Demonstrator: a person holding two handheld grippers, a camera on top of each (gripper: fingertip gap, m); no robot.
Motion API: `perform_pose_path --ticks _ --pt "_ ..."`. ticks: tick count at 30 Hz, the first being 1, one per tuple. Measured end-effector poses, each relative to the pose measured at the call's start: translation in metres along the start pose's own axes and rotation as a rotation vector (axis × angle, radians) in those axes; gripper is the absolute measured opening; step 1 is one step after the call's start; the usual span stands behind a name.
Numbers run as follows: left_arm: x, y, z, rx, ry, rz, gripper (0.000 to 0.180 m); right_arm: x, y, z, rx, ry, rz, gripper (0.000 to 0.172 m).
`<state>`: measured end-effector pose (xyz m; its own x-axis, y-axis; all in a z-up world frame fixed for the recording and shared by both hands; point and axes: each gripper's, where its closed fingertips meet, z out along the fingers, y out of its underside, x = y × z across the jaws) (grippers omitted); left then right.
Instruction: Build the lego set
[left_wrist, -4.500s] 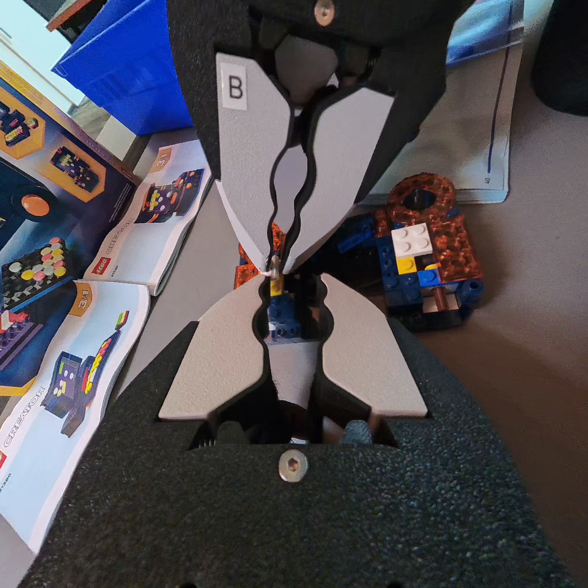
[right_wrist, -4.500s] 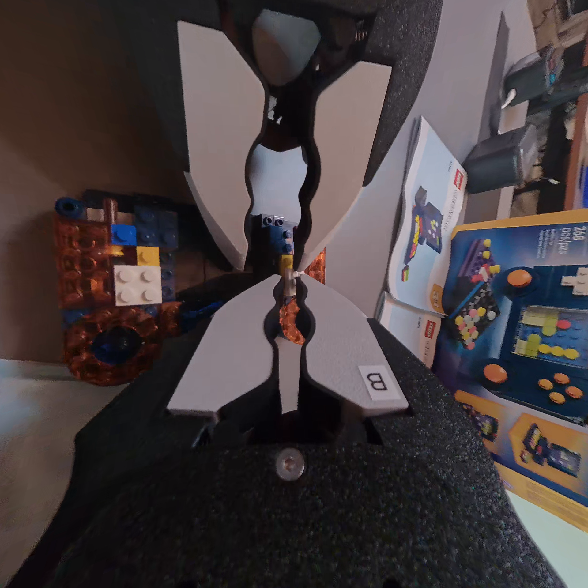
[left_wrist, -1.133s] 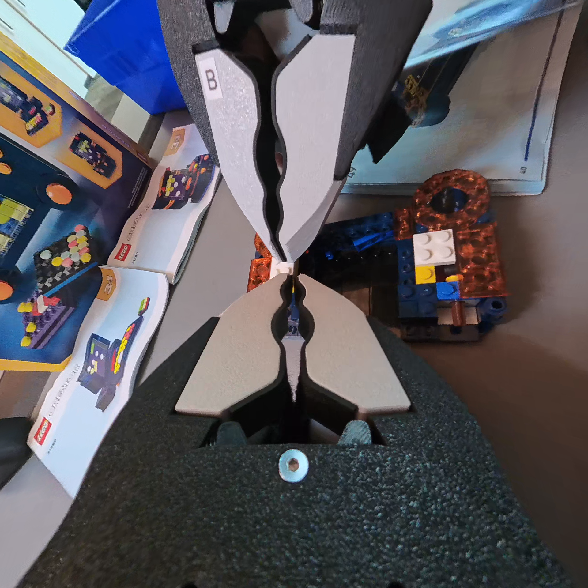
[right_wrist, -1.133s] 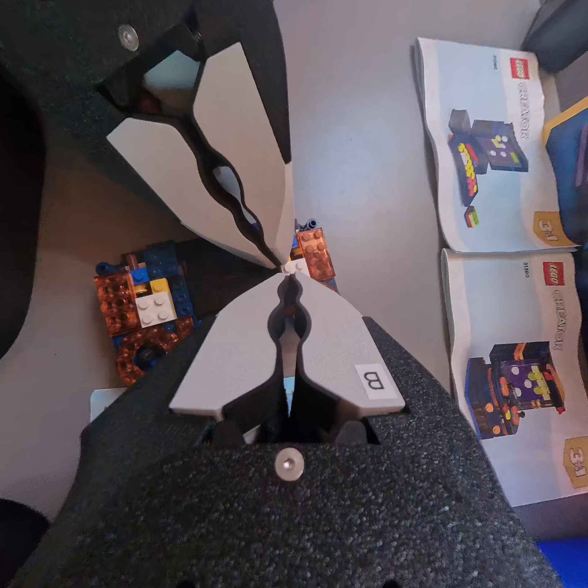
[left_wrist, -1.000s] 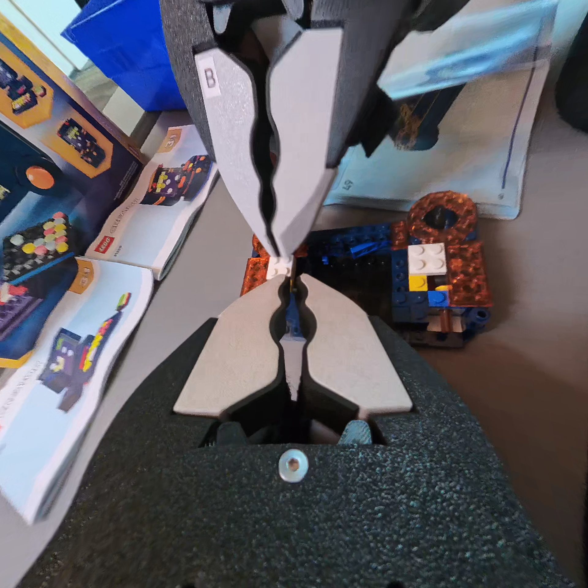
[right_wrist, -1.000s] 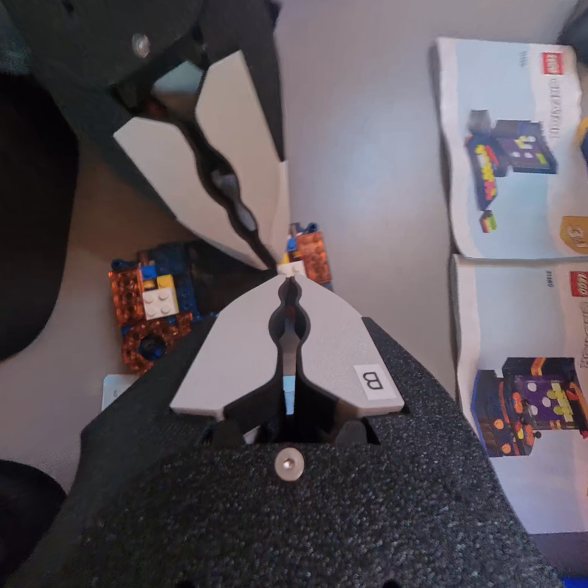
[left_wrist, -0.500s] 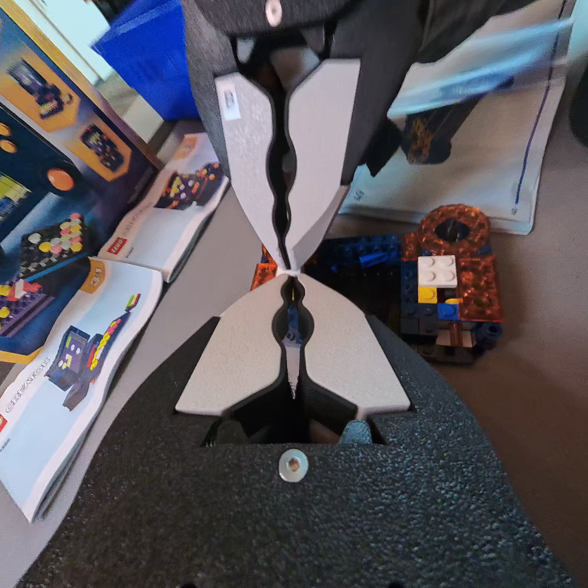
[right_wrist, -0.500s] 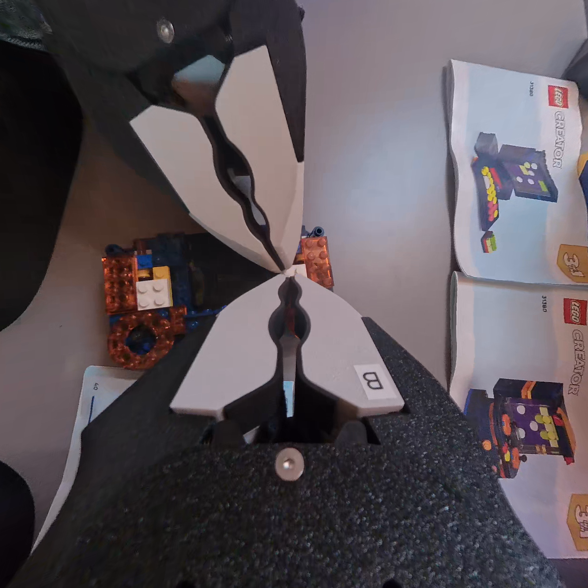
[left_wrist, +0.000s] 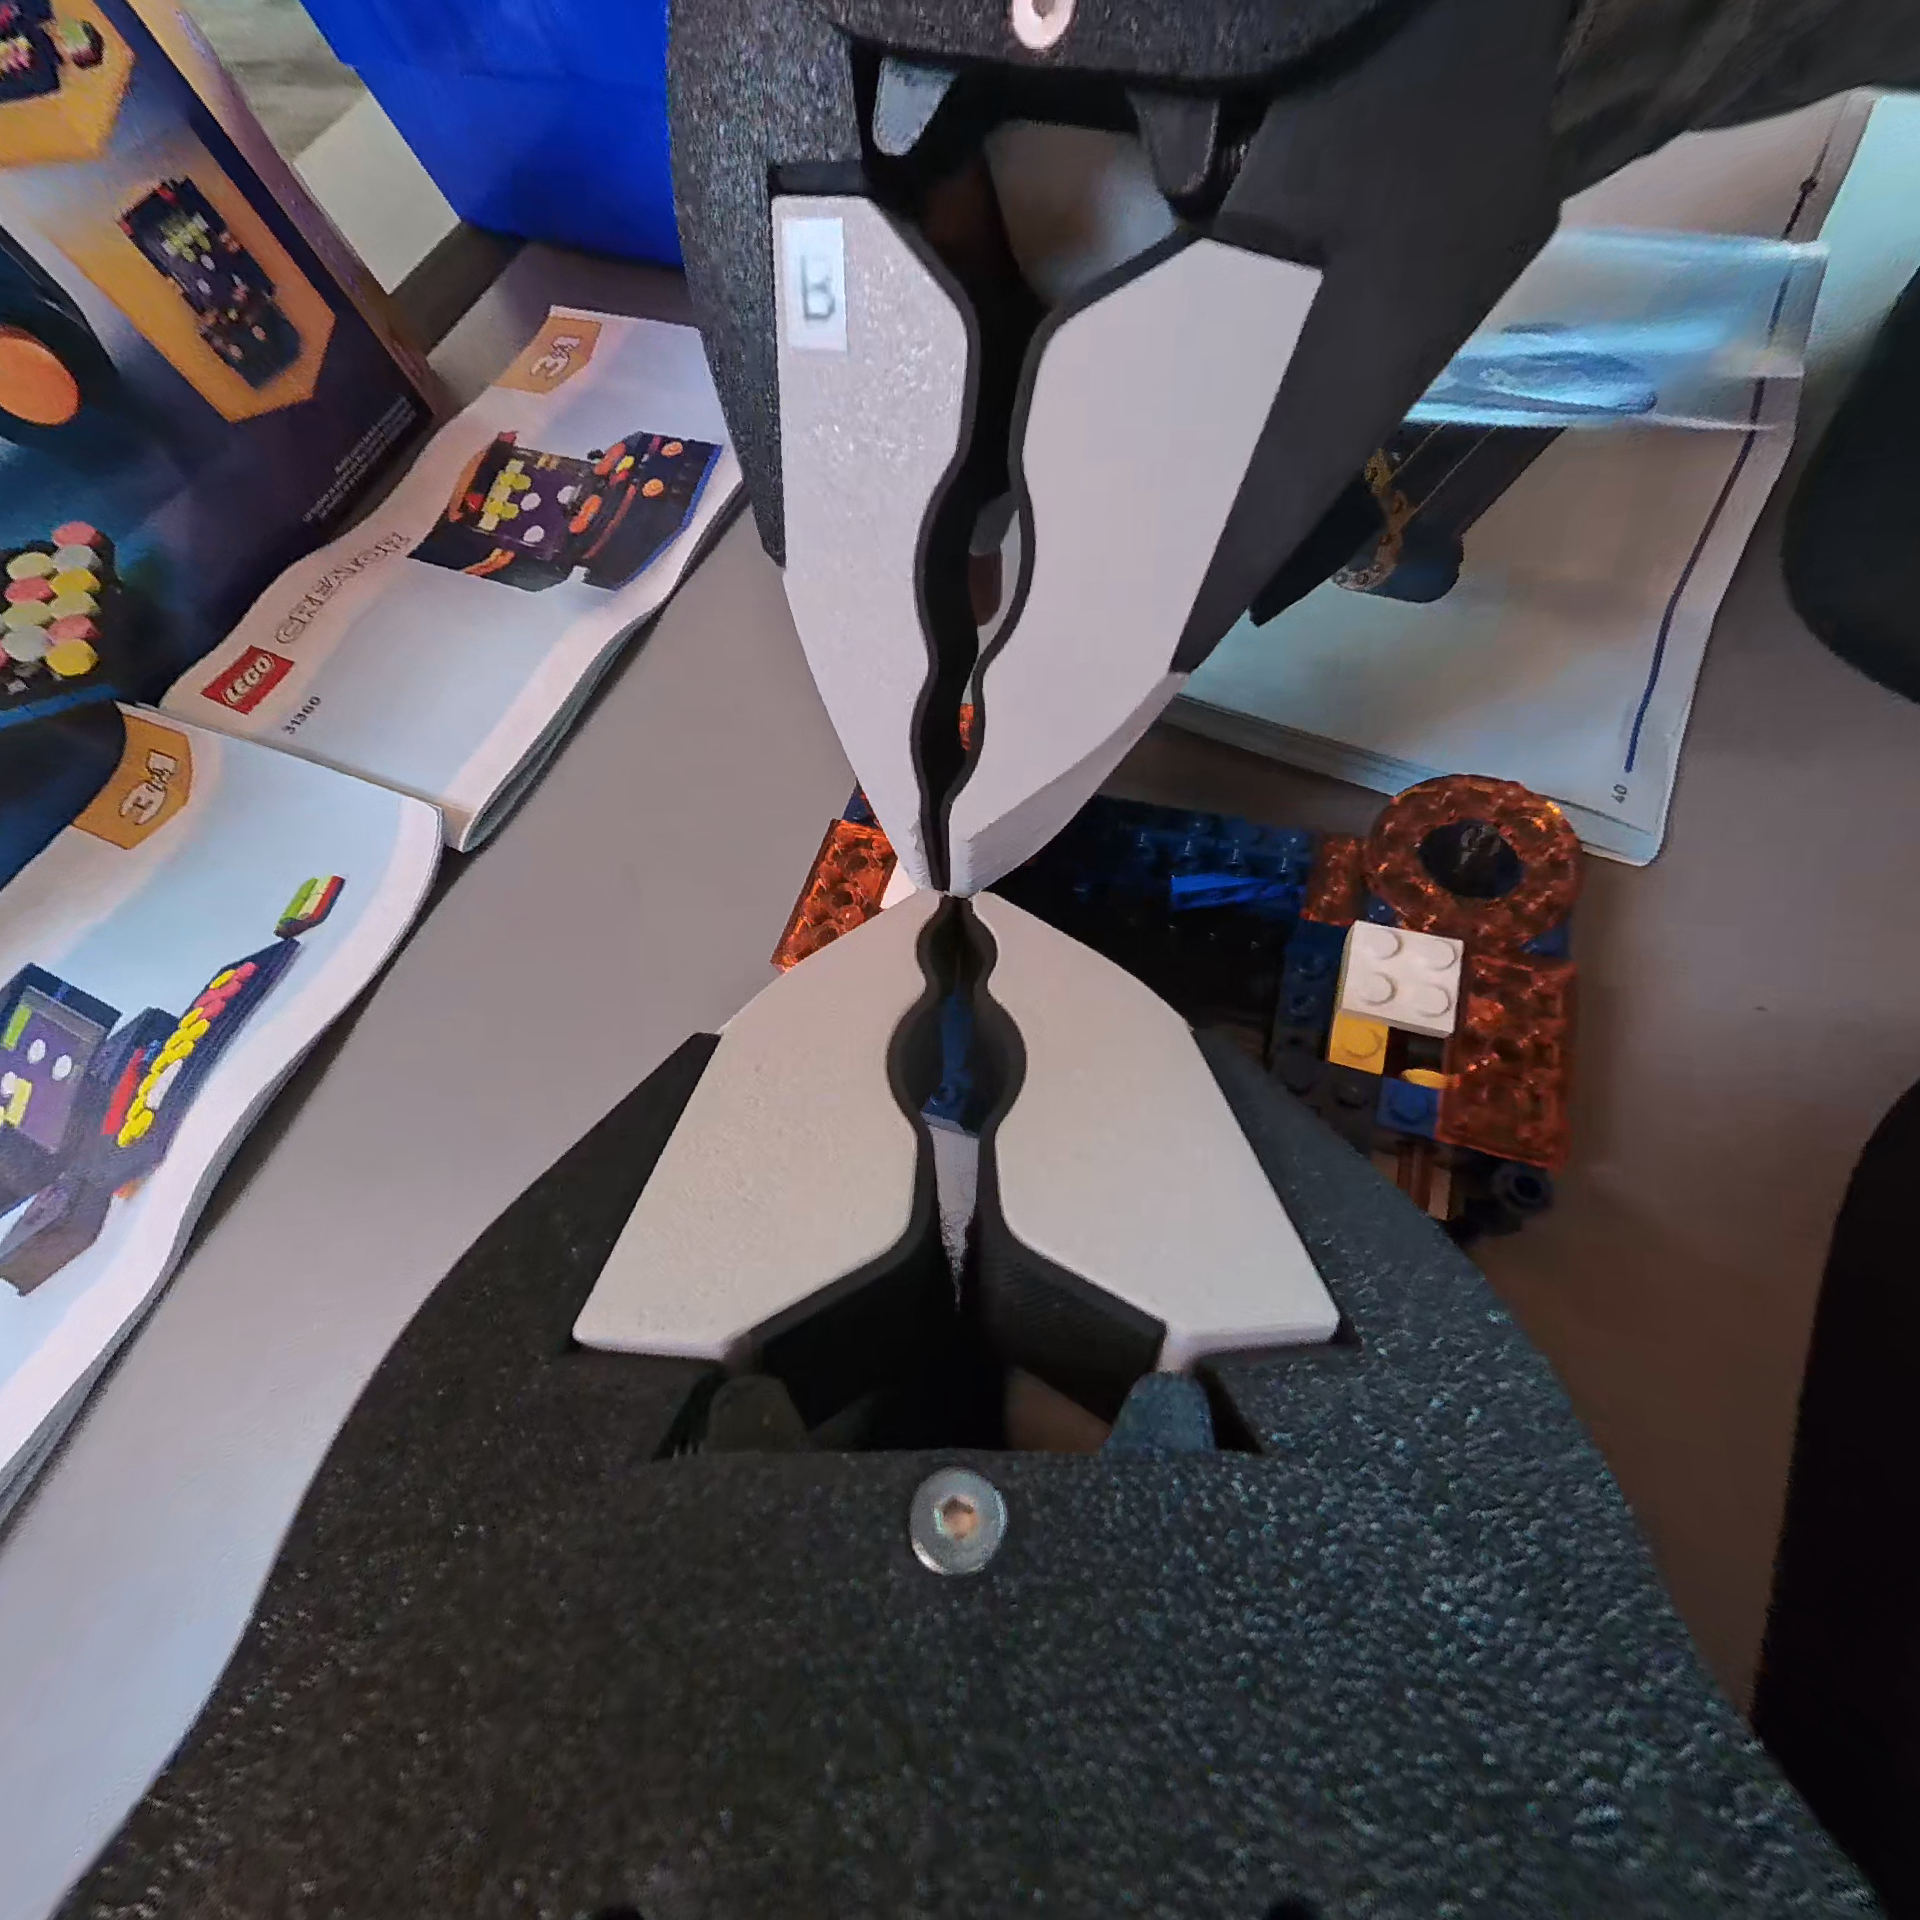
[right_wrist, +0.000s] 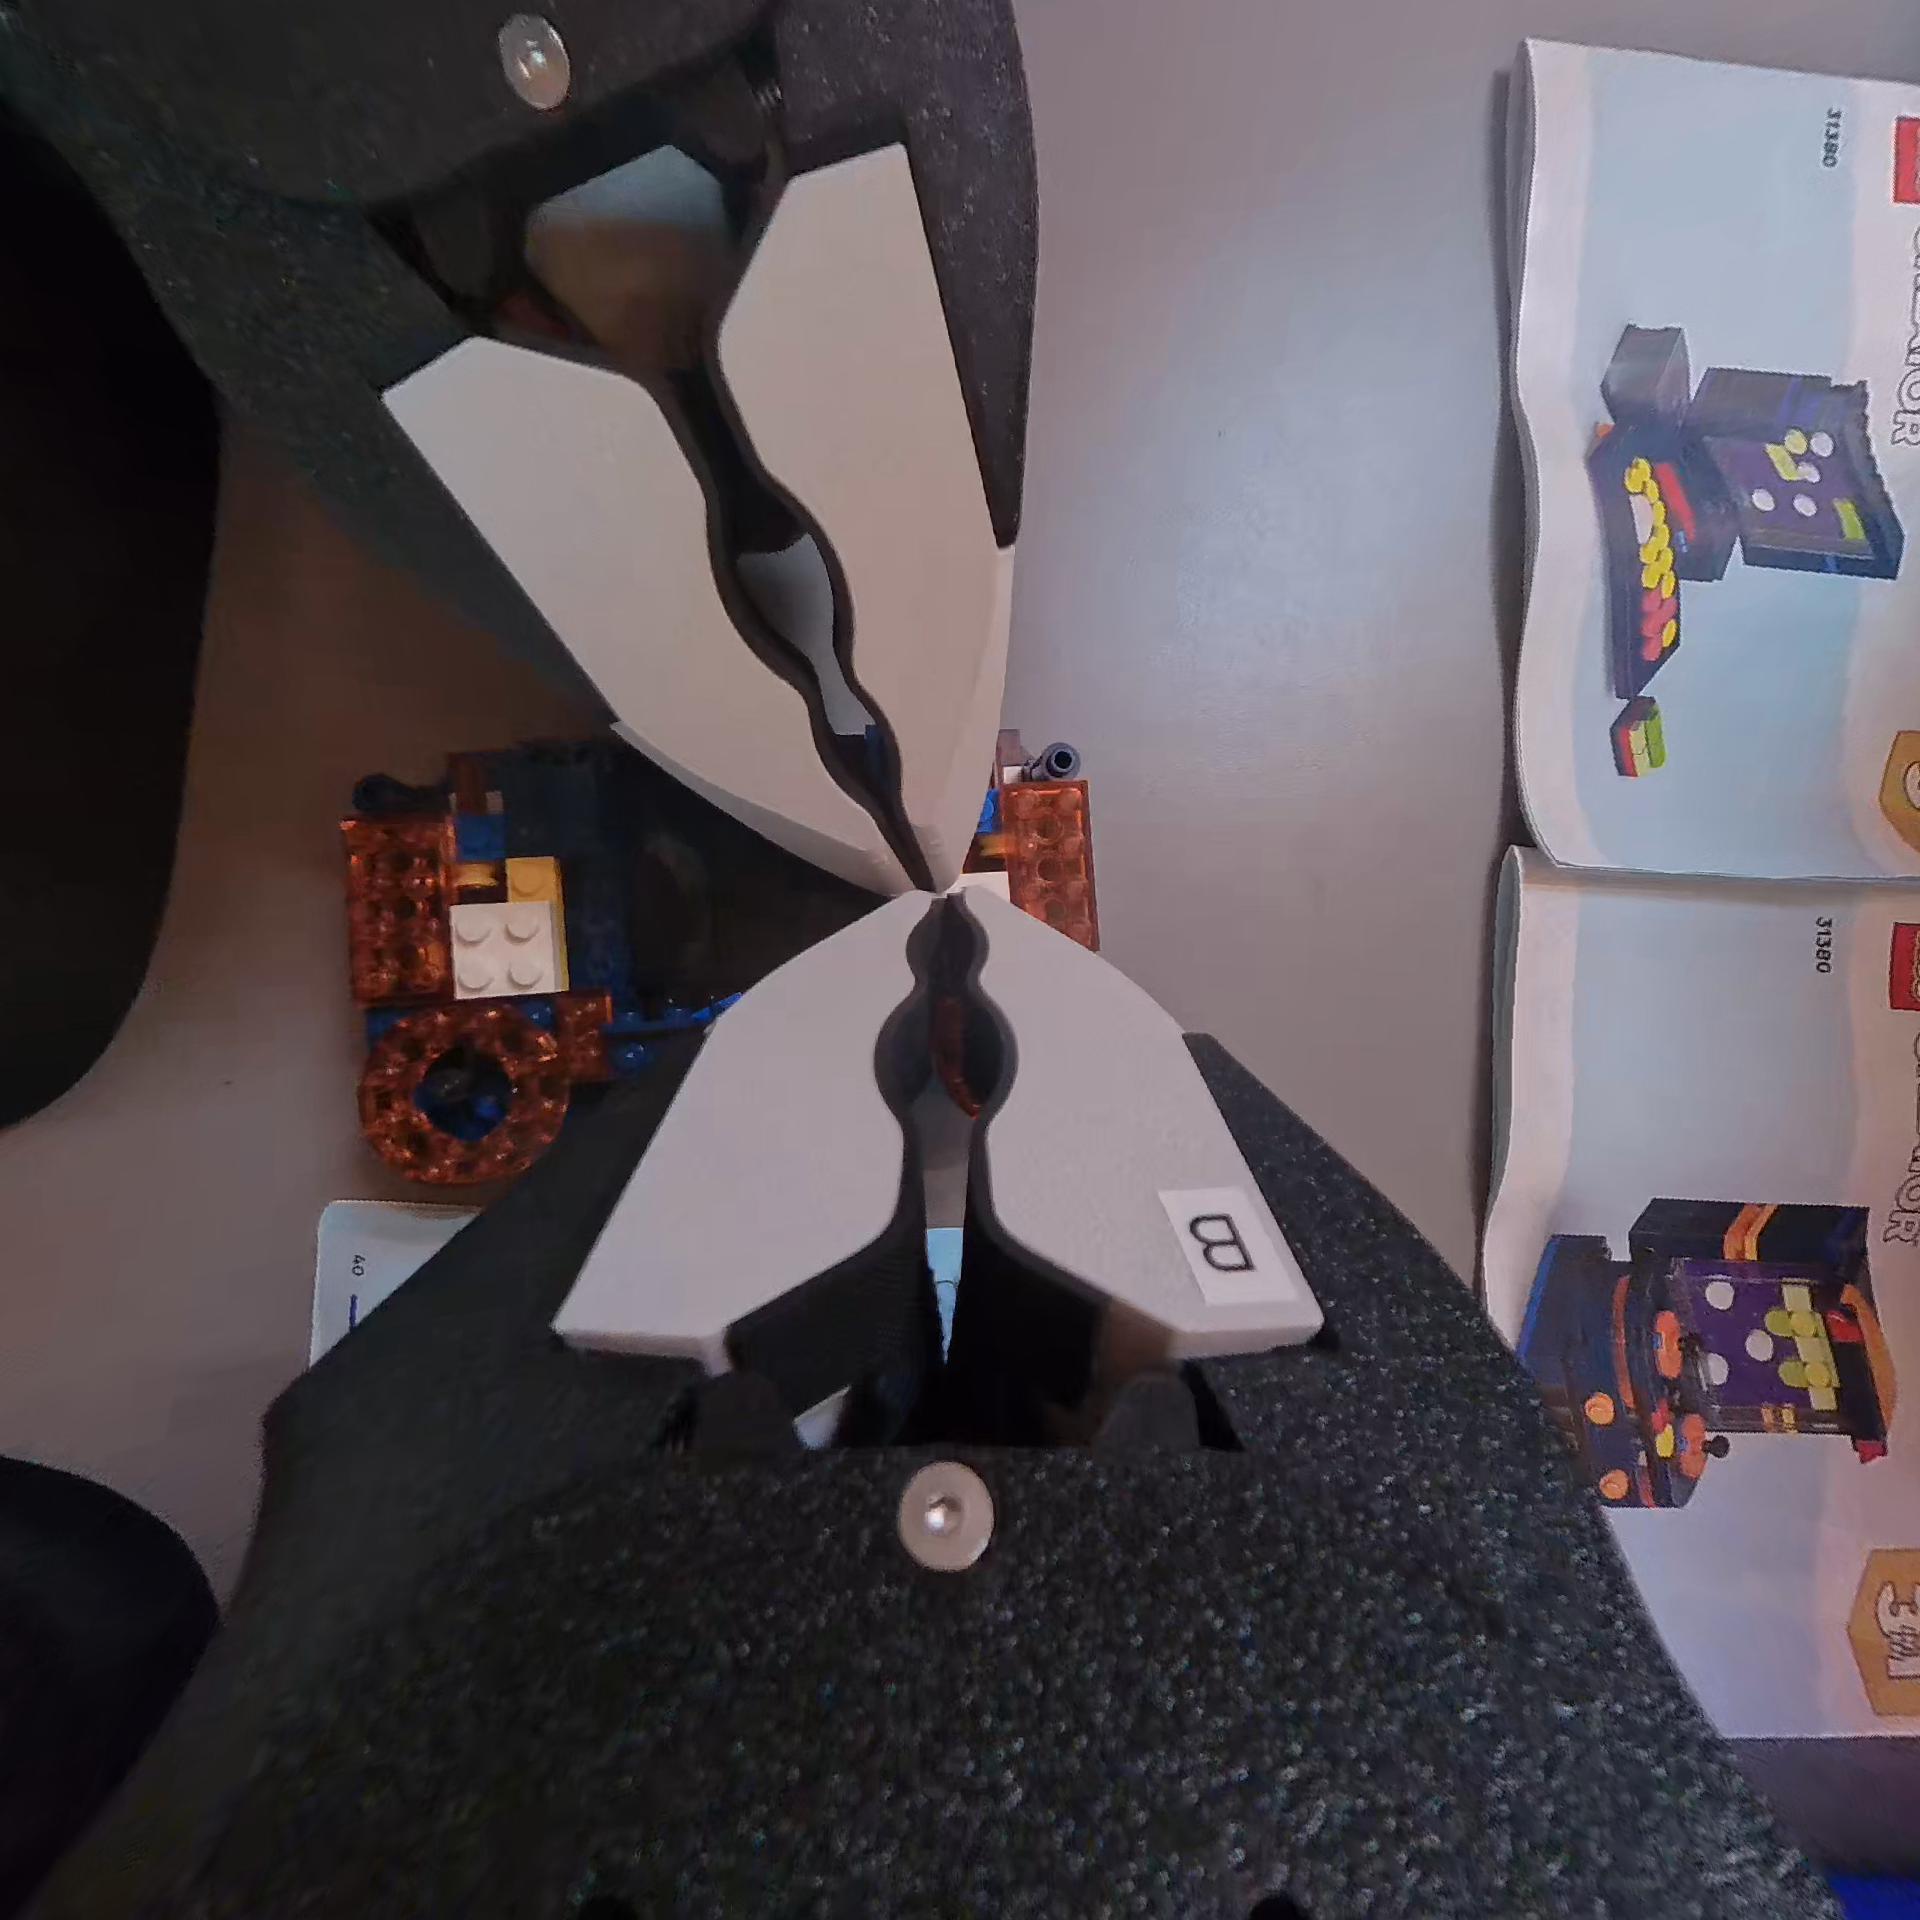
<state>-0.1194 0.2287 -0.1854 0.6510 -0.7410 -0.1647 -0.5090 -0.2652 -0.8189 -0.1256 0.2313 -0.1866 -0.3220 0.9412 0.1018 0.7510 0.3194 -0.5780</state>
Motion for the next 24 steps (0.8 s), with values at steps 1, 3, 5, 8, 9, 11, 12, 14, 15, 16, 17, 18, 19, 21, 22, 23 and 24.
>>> perform_pose_path --ticks 1,3,5,8,9,11,12,14,15,16,17,18,19,21,22,23,24 --pt "0.000 0.000 0.000 -0.005 -0.005 0.008 0.000 0.000 0.000 0.000 0.002 0.000 0.001 0.001" --pt "0.000 0.000 0.000 -0.011 -0.016 0.017 0.000 0.000 0.000 0.000 0.004 0.011 -0.004 0.001" --pt "0.000 0.000 0.000 -0.005 -0.020 0.011 0.000 0.000 0.000 0.000 -0.003 0.022 -0.014 0.001" --pt "0.000 0.000 -0.004 0.014 -0.018 0.032 0.000 -0.001 -0.003 0.000 0.049 0.010 -0.092 0.000" --pt "-0.002 -0.002 -0.009 0.039 -0.021 0.018 0.002 0.001 -0.006 -0.004 0.083 0.019 -0.074 0.000" --pt "-0.011 -0.016 -0.030 0.152 -0.053 -0.004 0.008 0.005 -0.025 -0.028 0.255 0.027 0.015 0.007" --pt "-0.016 -0.021 -0.041 0.203 -0.075 -0.014 0.008 0.003 -0.033 -0.043 0.334 0.004 0.054 0.019" --pt "-0.025 -0.021 -0.056 0.226 -0.104 -0.036 0.010 -0.006 -0.033 -0.063 0.372 -0.029 0.110 0.034" --pt "-0.028 -0.017 -0.058 0.209 -0.111 -0.040 0.013 -0.013 -0.026 -0.066 0.343 -0.043 0.126 0.043" --pt "-0.030 -0.014 -0.057 0.197 -0.124 -0.041 0.017 -0.021 -0.018 -0.066 0.304 -0.047 0.137 0.050" --pt "-0.030 -0.012 -0.055 0.188 -0.129 -0.038 0.020 -0.031 -0.009 -0.063 0.264 -0.046 0.142 0.056" --pt "-0.028 -0.009 -0.051 0.172 -0.122 -0.029 0.027 -0.042 0.001 -0.058 0.226 -0.049 0.146 0.061" --pt "-0.026 -0.007 -0.046 0.150 -0.117 -0.021 0.036 -0.053 0.011 -0.051 0.183 -0.049 0.156 0.066" --pt "-0.021 -0.002 -0.036 0.109 -0.095 -0.020 0.062 -0.070 0.028 -0.037 0.109 -0.032 0.185 0.070" --pt "-0.018 0.000 -0.031 0.098 -0.072 -0.031 0.068 -0.078 0.034 -0.030 0.091 -0.024 0.193 0.070" --pt "-0.014 0.001 -0.027 0.095 -0.050 -0.045 0.070 -0.084 0.038 -0.024 0.078 -0.014 0.199 0.069" --pt "-0.012 0.002 -0.024 0.090 -0.034 -0.055 0.069 -0.089 0.042 -0.019 0.062 -0.006 0.195 0.069"
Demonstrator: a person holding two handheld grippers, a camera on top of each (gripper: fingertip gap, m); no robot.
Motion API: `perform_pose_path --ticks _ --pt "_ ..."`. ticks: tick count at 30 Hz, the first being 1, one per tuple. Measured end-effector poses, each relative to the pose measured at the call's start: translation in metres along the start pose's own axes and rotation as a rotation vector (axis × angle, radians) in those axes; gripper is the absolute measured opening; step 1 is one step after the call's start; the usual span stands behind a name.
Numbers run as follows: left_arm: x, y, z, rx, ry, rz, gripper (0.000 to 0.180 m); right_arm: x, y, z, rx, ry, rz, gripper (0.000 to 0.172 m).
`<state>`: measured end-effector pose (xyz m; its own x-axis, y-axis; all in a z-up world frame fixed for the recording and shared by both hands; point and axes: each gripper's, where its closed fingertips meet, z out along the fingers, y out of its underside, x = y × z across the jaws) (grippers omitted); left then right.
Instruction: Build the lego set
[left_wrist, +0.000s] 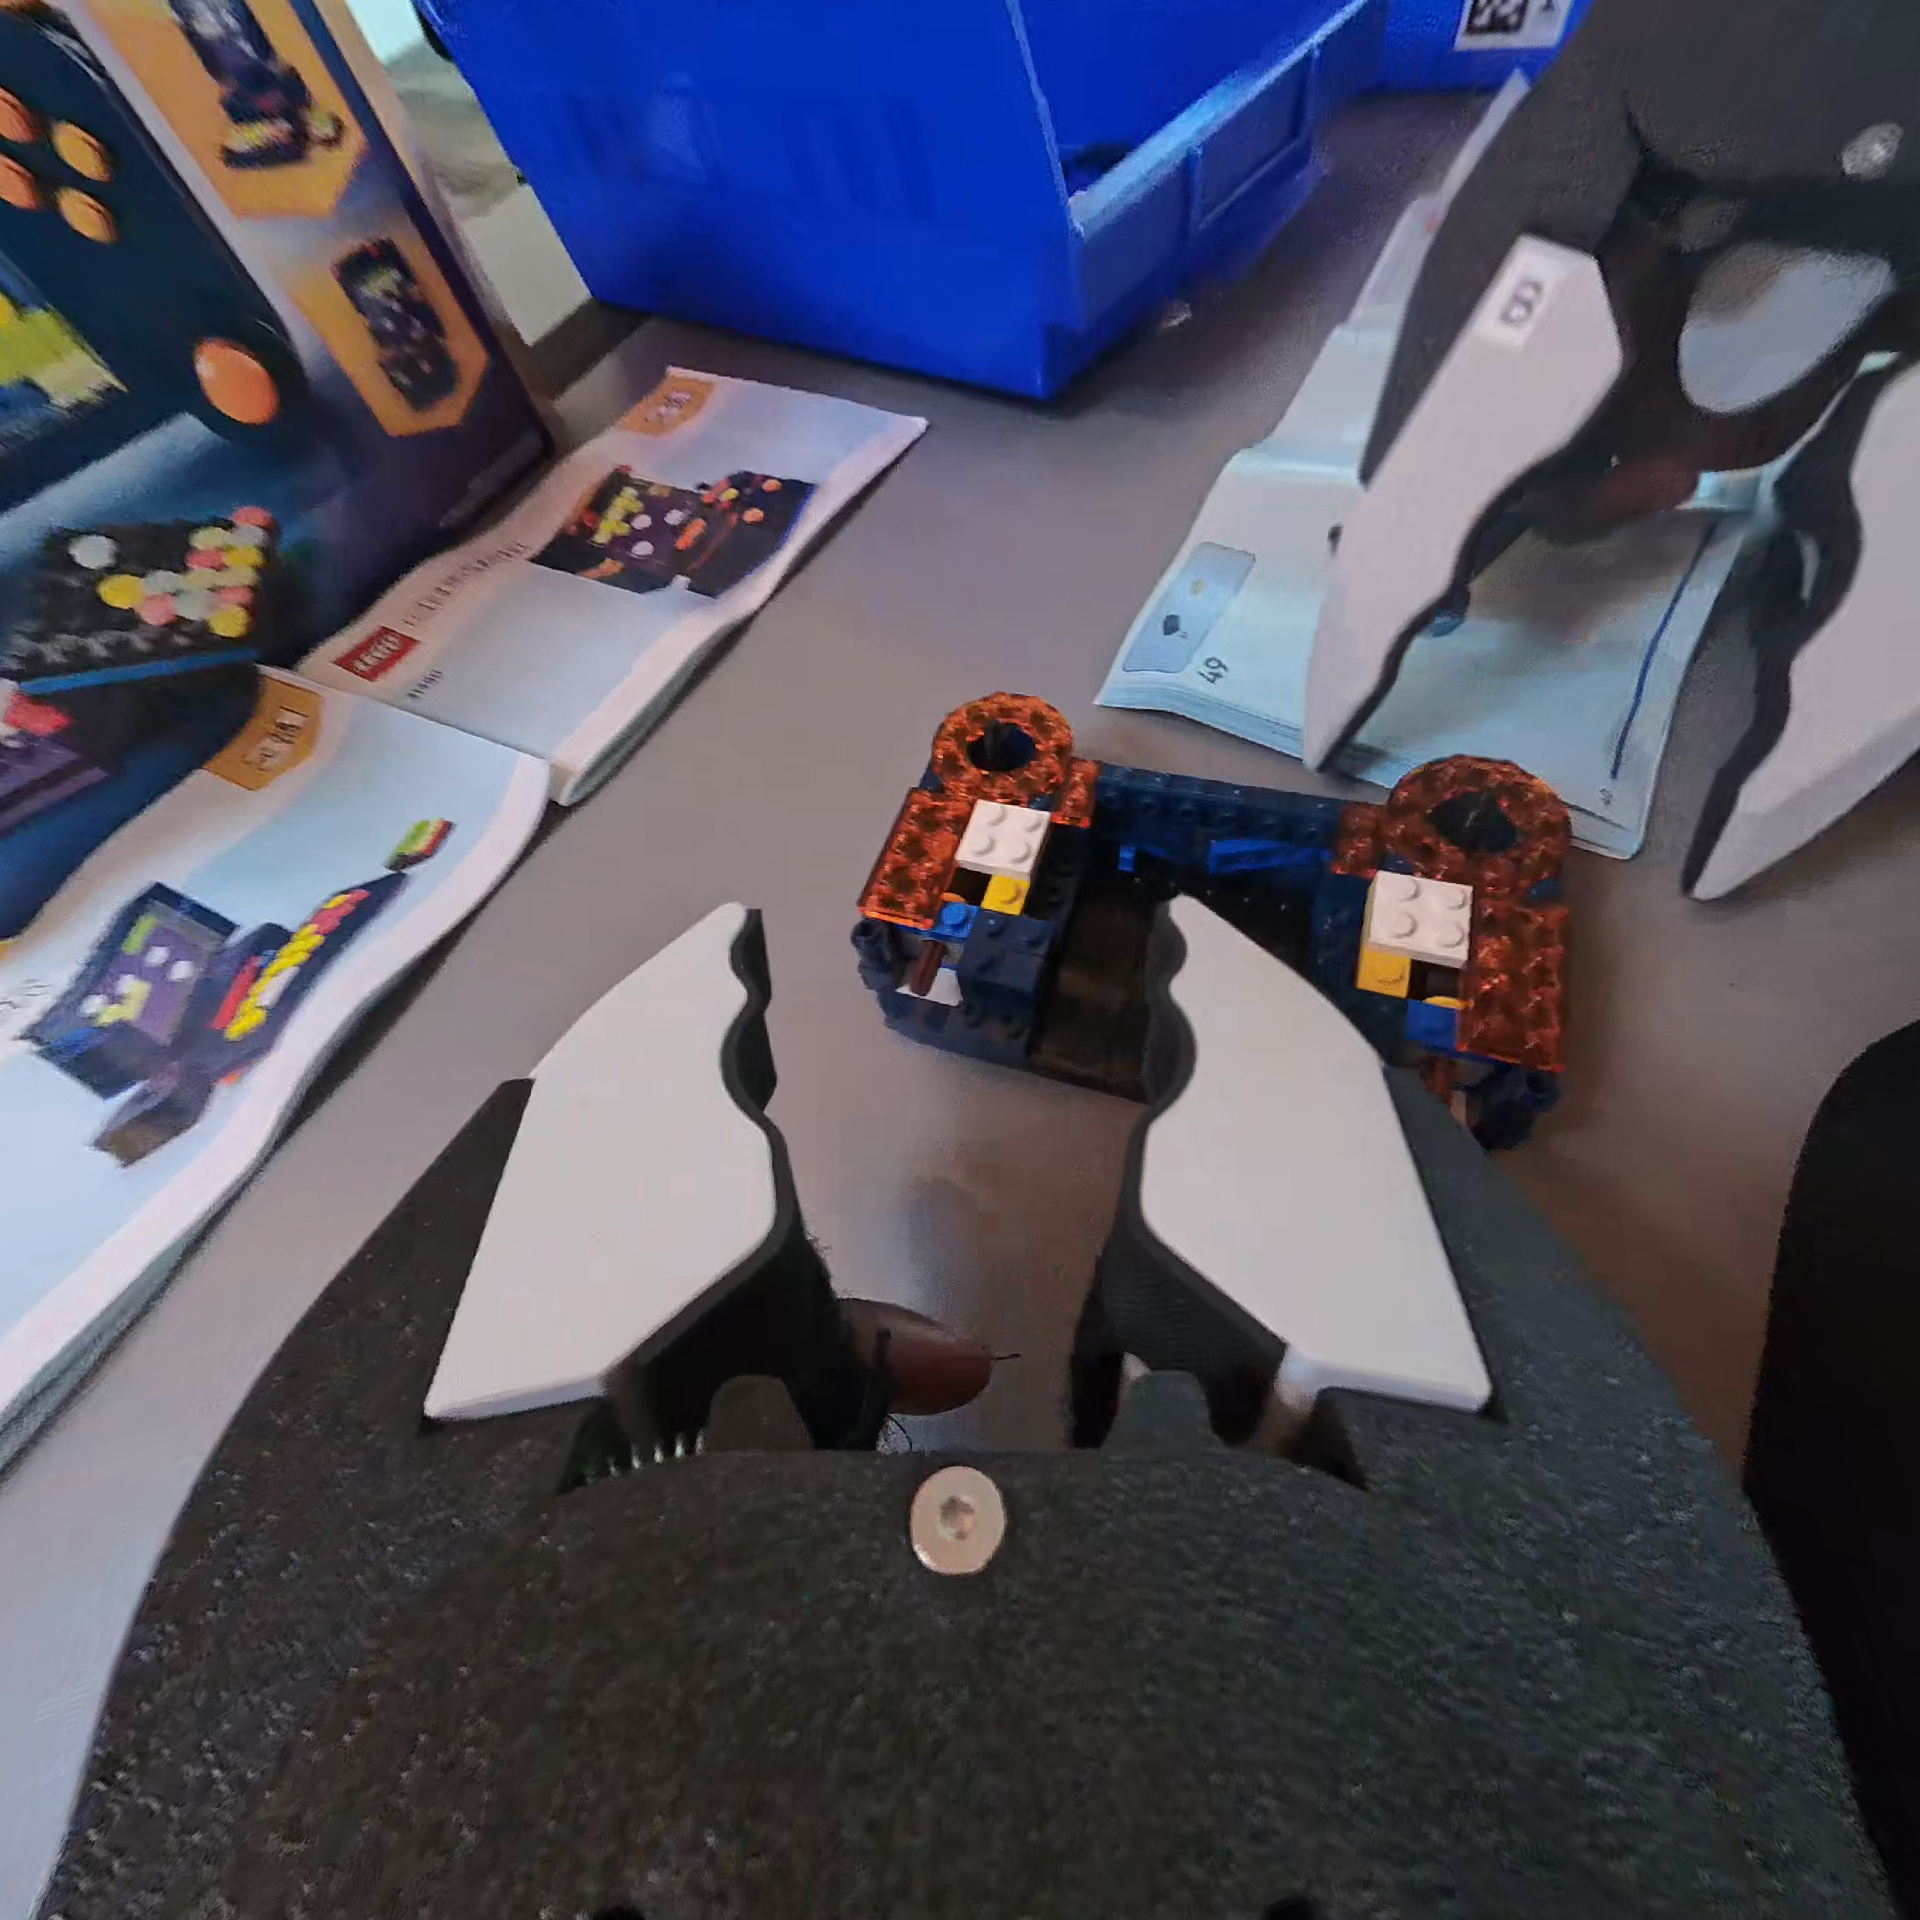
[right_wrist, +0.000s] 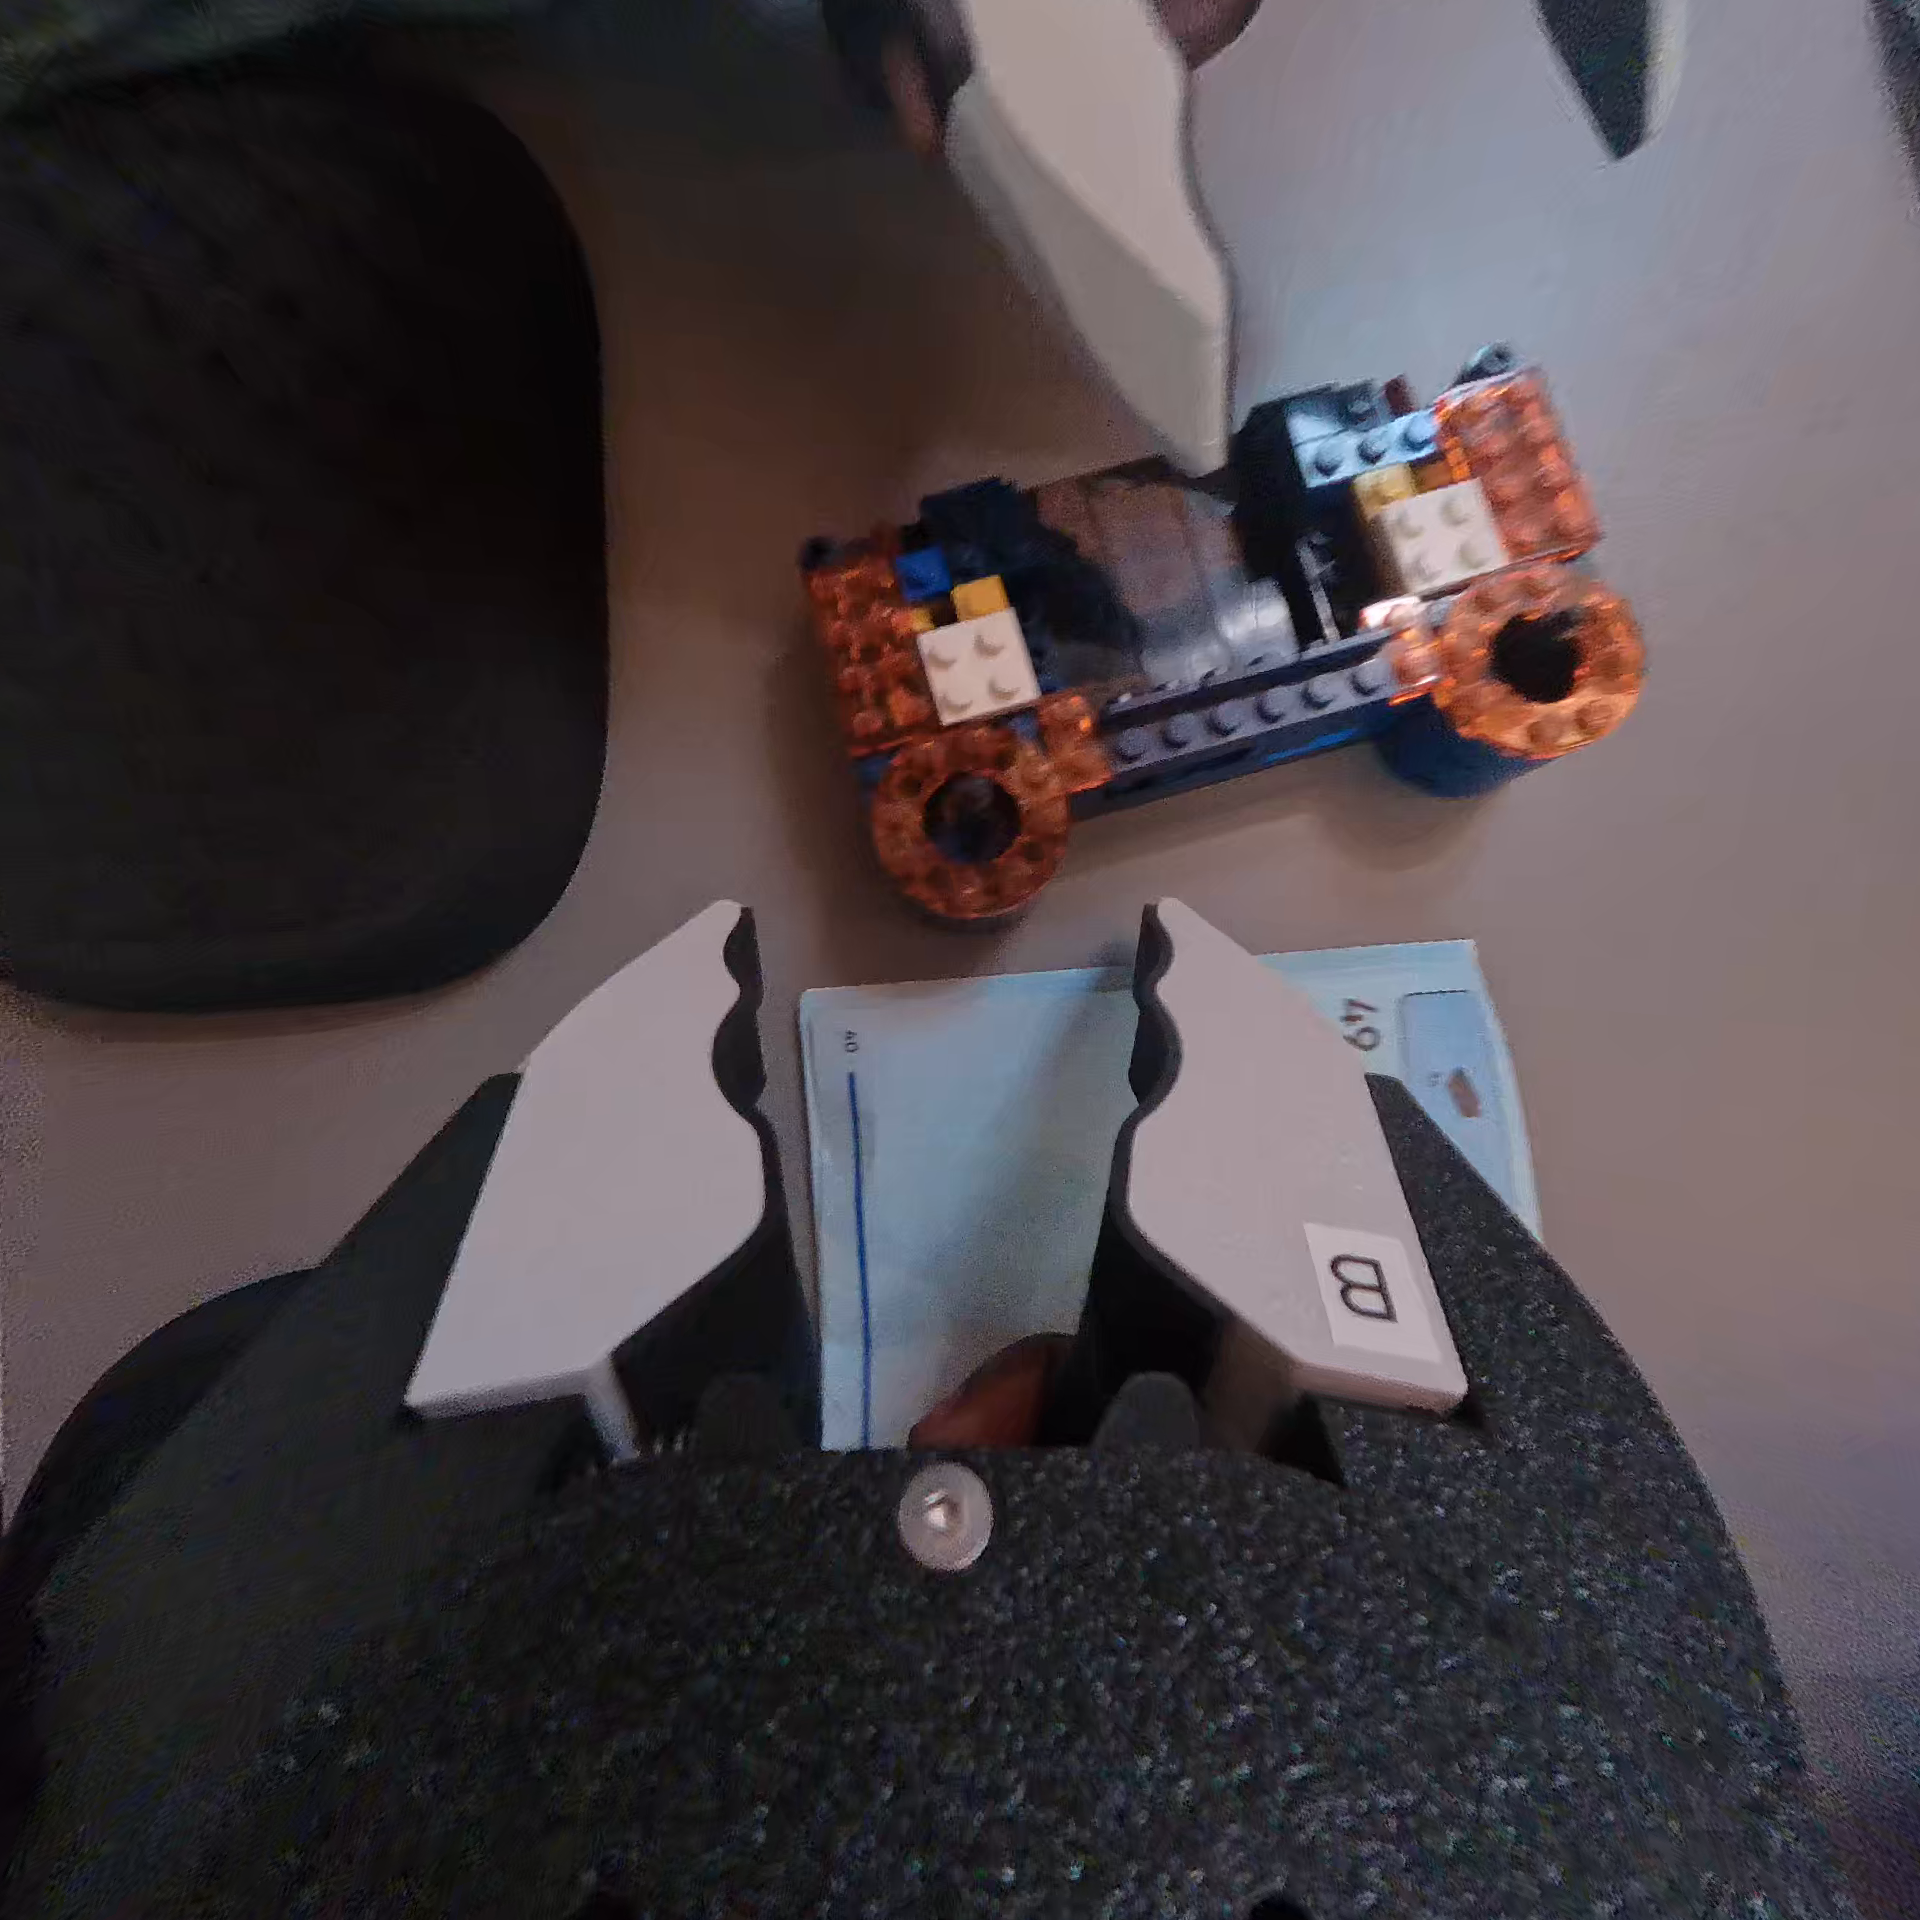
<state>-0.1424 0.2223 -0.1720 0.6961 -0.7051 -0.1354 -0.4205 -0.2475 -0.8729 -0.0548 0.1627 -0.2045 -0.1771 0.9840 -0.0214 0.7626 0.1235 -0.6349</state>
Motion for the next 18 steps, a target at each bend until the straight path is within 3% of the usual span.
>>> perform_pose_path --ticks 4,8,11,15,18 --pt "-0.005 0.002 -0.003 0.005 -0.024 0.009 0.060 -0.017 0.002 -0.007 0.010 0.032 -0.026 0.066" --pt "-0.015 -0.002 -0.007 0.049 -0.092 0.025 0.042 -0.038 0.006 -0.060 0.173 -0.001 -0.124 0.045" --pt "-0.022 -0.006 -0.008 0.082 -0.158 0.035 0.025 -0.002 0.026 -0.113 0.394 0.217 -0.075 0.024" --pt "-0.031 -0.015 -0.011 0.157 -0.223 -0.009 0.022 0.059 0.070 -0.186 0.782 0.550 0.155 0.020" --pt "-0.033 -0.023 -0.017 0.234 -0.211 -0.056 0.018 0.071 0.083 -0.239 1.085 0.701 0.244 0.018"
